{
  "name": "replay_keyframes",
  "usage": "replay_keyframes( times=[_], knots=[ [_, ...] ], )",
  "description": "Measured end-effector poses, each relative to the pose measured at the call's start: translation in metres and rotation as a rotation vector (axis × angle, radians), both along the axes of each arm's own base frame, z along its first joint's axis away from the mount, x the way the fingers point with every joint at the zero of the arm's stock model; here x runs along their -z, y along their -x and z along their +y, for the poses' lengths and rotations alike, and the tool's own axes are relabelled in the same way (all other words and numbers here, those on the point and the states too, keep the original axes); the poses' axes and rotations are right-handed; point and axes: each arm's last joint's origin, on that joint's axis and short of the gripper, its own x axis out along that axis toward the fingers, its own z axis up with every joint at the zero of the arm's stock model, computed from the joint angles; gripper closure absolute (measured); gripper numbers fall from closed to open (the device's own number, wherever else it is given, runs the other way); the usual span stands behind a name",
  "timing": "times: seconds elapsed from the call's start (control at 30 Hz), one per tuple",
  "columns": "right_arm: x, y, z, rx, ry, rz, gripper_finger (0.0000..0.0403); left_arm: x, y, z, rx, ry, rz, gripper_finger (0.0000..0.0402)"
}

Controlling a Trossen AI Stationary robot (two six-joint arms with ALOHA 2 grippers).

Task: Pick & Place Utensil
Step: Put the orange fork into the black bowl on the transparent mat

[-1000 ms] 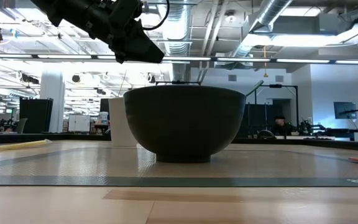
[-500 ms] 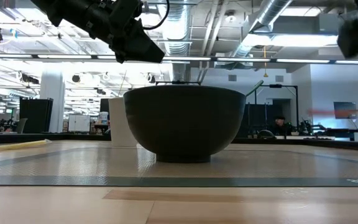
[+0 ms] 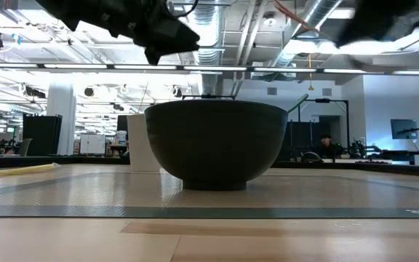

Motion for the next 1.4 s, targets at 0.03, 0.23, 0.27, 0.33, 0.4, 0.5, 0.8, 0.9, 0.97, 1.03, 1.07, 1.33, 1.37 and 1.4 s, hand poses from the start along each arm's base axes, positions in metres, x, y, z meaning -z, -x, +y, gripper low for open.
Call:
replay_keyframes(
  times=[0.03, 0.23, 0.27, 0.33, 0.4, 0.5, 0.8, 0.9, 0.97, 1.03, 1.07, 1.33, 1.37, 1.4],
  knots=[
    [-0.002, -0.008, -0.003, 0.015, 0.040, -0.047, 0.0394, -0.001, 0.000, 0.000, 0.005, 0.002, -0.011, 0.0276],
    [-0.006, -0.066, -0.019, -0.041, 0.159, -0.219, 0.0394, -0.006, -0.001, 0.000, 0.005, 0.004, -0.068, 0.0276],
    [-0.004, -0.076, -0.022, -0.075, 0.160, -0.239, 0.0394, -0.008, -0.002, 0.000, 0.005, 0.005, -0.081, 0.0276],
    [0.003, -0.093, -0.028, -0.120, 0.156, -0.262, 0.0395, -0.010, -0.002, 0.000, 0.005, 0.007, -0.107, 0.0276],
    [0.011, -0.108, -0.036, -0.158, 0.137, -0.286, 0.0396, -0.011, -0.002, 0.000, 0.006, 0.007, -0.118, 0.0276],
    [0.023, -0.122, -0.047, -0.177, 0.109, -0.286, 0.0396, -0.012, -0.002, 0.000, 0.008, 0.008, -0.123, 0.0276],
    [0.021, -0.127, -0.062, -0.144, 0.097, -0.325, 0.0393, -0.012, -0.002, -0.002, 0.064, 0.018, -0.123, 0.0276],
    [0.019, -0.128, -0.062, -0.166, 0.088, -0.349, 0.0393, -0.012, -0.002, -0.002, 0.060, 0.006, -0.122, 0.0276],
    [0.018, -0.129, -0.061, -0.190, 0.074, -0.359, 0.0393, -0.012, -0.002, -0.002, 0.059, -0.013, -0.122, 0.0276],
    [0.020, -0.130, -0.061, -0.201, 0.068, -0.360, 0.0393, -0.012, -0.002, -0.002, 0.057, -0.016, -0.127, 0.0276],
    [0.021, -0.130, -0.061, -0.205, 0.065, -0.352, 0.0393, -0.012, -0.002, -0.001, 0.056, -0.017, -0.129, 0.0276],
    [0.020, -0.131, -0.062, -0.205, 0.063, -0.363, 0.0393, -0.016, -0.003, -0.002, 0.055, -0.017, -0.165, 0.0277],
    [0.020, -0.131, -0.062, -0.206, 0.063, -0.367, 0.0393, -0.017, -0.003, -0.002, 0.055, -0.017, -0.174, 0.0280],
    [0.019, -0.131, -0.061, -0.208, 0.062, -0.368, 0.0393, -0.018, -0.003, -0.002, 0.055, -0.016, -0.185, 0.0284]
  ],
)
